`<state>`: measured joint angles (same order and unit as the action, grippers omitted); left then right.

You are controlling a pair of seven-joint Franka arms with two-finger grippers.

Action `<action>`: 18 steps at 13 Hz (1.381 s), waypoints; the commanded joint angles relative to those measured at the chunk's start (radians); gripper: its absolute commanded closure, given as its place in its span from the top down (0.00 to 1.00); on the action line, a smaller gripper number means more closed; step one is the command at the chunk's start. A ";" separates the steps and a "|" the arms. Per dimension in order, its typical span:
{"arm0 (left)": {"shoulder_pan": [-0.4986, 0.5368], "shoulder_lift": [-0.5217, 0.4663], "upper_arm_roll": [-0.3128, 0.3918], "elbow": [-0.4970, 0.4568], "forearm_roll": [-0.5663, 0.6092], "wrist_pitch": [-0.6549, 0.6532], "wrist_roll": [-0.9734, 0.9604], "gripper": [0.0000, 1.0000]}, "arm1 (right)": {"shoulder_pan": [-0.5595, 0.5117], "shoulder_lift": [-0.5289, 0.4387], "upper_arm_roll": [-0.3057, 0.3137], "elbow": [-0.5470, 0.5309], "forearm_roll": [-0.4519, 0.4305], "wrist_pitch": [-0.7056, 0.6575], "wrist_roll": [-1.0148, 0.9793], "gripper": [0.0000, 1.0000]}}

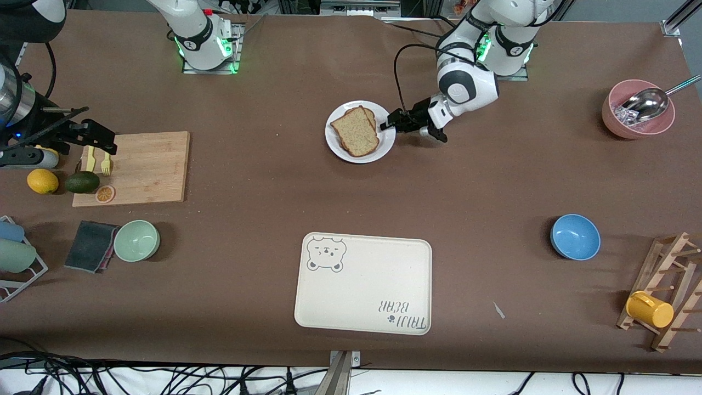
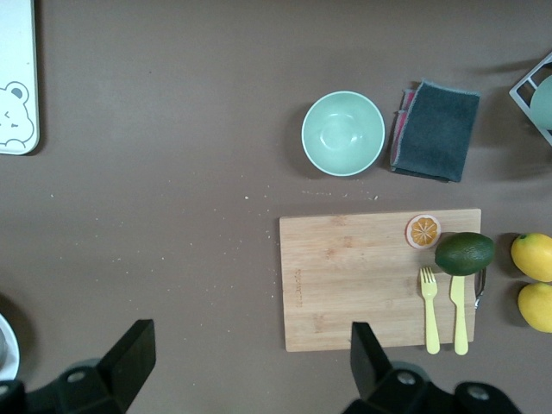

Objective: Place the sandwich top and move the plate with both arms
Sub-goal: 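Grip the white plate rim with the left gripper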

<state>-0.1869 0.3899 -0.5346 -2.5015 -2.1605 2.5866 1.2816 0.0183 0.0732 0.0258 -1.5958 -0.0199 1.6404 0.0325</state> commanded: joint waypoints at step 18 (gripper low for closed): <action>0.001 0.043 0.002 0.015 -0.110 0.015 0.173 0.00 | -0.004 -0.006 0.003 -0.010 -0.012 -0.008 0.009 1.00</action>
<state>-0.1869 0.4262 -0.5343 -2.4941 -2.2185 2.5822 1.3991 0.0176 0.0758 0.0252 -1.5967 -0.0199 1.6365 0.0331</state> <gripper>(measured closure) 0.934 0.000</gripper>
